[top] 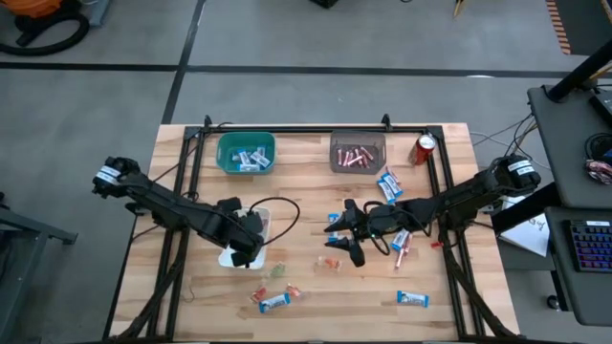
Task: Sort candy
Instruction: Put the orange gummy candy into the white bin, then put the white chocolate bar into the green bin
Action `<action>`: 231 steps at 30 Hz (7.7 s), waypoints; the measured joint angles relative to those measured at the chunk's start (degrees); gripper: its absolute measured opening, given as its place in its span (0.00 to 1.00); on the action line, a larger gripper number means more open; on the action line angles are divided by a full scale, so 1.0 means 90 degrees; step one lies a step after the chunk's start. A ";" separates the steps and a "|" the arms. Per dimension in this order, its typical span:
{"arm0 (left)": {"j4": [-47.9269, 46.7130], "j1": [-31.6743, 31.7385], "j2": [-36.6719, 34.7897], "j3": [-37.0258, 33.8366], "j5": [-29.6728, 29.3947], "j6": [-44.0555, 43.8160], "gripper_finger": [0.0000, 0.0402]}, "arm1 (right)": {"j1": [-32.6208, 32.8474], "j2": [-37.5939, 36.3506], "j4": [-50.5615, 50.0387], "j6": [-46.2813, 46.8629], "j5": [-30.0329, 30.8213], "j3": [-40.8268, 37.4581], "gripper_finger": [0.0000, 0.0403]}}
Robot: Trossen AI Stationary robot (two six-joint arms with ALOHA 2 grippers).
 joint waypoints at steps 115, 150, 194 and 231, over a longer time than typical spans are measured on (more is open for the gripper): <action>0.9623 0.0035 -0.0203 -0.1576 -0.0120 0.5583 0.19 | 0.0639 -0.1686 -0.5749 -0.0643 0.0223 0.0904 0.03; 1.1599 0.1035 0.1806 -0.0738 0.1399 0.4998 0.42 | 0.0636 -0.0945 -0.0712 -0.2808 -0.0395 -0.0464 0.03; 1.0383 0.1207 0.2004 0.0183 0.1648 0.5050 0.01 | 0.0595 -0.1052 -0.0921 -0.2141 0.0513 -0.0413 0.31; 0.4557 0.5390 -0.0926 -0.0971 -0.1026 0.4756 0.01 | 0.0595 -0.1362 -0.1544 -0.0533 0.2152 -0.0413 0.38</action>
